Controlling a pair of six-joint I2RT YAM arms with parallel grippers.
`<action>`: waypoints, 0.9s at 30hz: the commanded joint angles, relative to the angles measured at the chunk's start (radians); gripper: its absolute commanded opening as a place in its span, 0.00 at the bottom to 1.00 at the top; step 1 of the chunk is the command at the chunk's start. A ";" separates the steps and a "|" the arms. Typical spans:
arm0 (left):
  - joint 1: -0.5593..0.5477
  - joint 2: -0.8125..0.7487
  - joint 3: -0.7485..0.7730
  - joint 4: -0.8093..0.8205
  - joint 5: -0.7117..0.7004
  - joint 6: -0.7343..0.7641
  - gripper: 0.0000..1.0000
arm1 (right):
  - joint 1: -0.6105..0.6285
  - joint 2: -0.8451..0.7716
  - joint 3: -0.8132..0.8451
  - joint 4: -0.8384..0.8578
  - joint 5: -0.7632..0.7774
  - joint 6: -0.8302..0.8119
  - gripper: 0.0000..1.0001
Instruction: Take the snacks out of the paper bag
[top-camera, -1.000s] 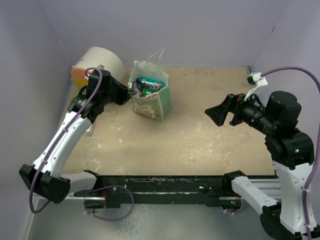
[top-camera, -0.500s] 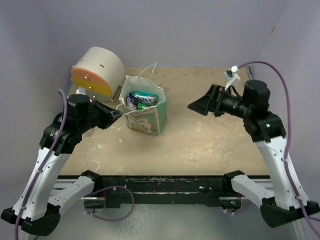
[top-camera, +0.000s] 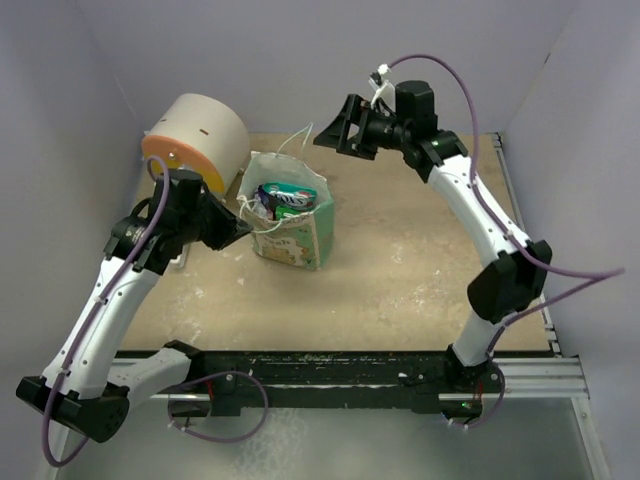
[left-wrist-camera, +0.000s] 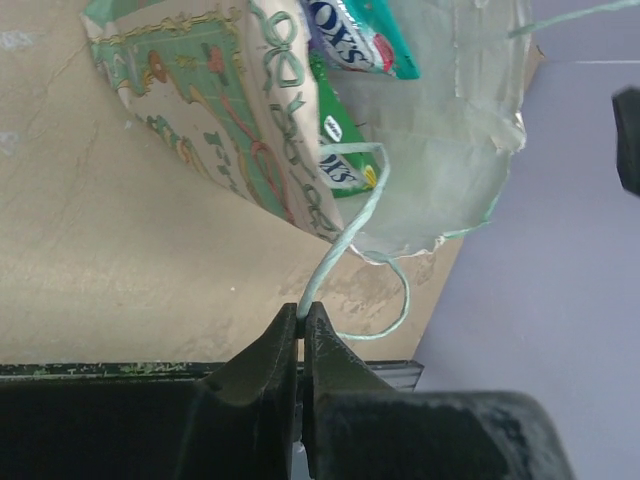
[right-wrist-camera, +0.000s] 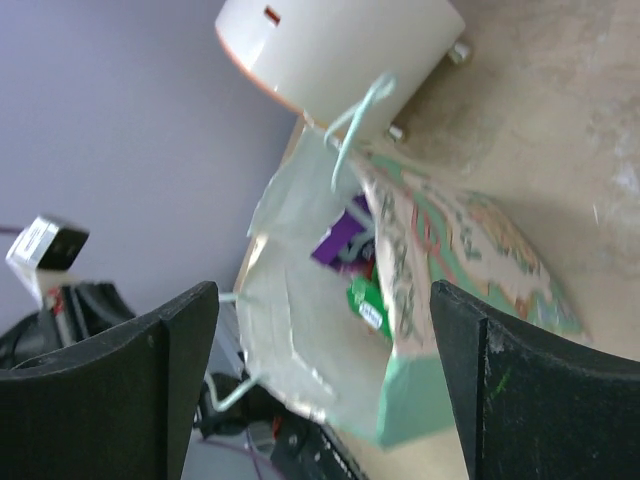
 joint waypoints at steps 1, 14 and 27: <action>0.008 0.018 0.080 0.062 0.056 0.081 0.03 | 0.017 0.130 0.167 0.102 -0.007 0.032 0.87; 0.084 0.065 0.116 0.054 0.134 0.236 0.00 | 0.084 0.367 0.353 0.234 -0.078 0.115 0.31; 0.133 0.189 0.334 -0.059 0.052 0.350 0.00 | 0.015 0.025 0.111 -0.029 0.221 0.005 0.00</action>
